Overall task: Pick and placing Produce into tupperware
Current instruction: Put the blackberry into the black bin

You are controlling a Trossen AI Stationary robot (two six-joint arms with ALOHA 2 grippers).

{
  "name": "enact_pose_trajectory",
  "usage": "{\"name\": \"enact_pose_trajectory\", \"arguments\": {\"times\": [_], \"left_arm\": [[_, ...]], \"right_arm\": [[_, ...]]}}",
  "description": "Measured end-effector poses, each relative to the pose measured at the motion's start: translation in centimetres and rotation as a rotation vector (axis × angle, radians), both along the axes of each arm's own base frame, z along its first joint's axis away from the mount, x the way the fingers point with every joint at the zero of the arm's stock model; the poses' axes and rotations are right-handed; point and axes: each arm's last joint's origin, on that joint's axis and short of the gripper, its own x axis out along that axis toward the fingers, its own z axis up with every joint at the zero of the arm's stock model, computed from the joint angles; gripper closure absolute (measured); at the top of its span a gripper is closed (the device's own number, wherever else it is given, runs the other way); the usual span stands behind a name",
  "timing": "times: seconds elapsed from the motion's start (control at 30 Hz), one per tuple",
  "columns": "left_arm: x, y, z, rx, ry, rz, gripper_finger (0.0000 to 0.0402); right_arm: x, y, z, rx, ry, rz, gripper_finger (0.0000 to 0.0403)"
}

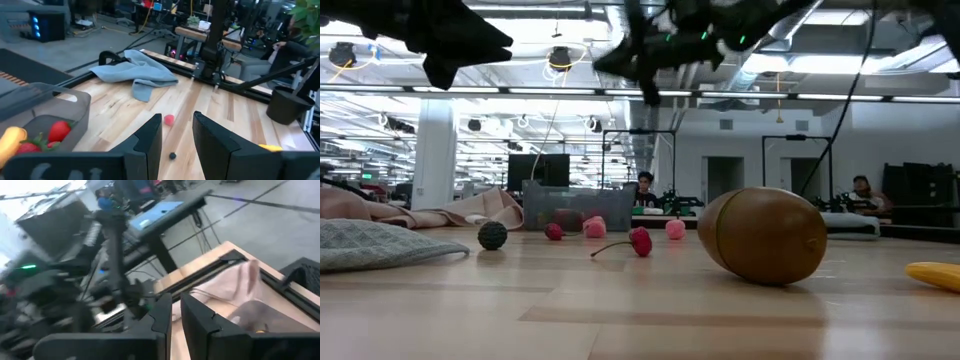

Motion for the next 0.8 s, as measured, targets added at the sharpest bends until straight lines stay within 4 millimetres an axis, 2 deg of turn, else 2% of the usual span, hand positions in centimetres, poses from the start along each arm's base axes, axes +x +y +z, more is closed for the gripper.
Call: {"name": "enact_pose_trajectory", "arguments": {"times": [0.17, 0.37, 0.63, 0.8], "left_arm": [[0.3, 0.6, -0.1, -0.016, 0.011, -0.039, 0.0303], [0.4, 0.7, -0.7, -0.021, 0.078, -0.136, 0.0303], [0.6, 1.0, -0.4, -0.062, 0.052, -0.192, 0.0303], [0.7, 1.2, -0.5, -0.059, 0.065, -0.224, 0.0303]], "right_arm": [[-2.8, 2.3, 4.3, -0.055, 0.009, 0.043, 0.0339], [-6.7, 5.4, 8.4, -0.102, 0.029, 0.08, 0.0339], [-12.6, 8.7, 13.2, -0.191, -0.028, 0.127, 0.0339], [-16.2, 10.8, 15.2, -0.235, -0.066, 0.165, 0.0339]]}}
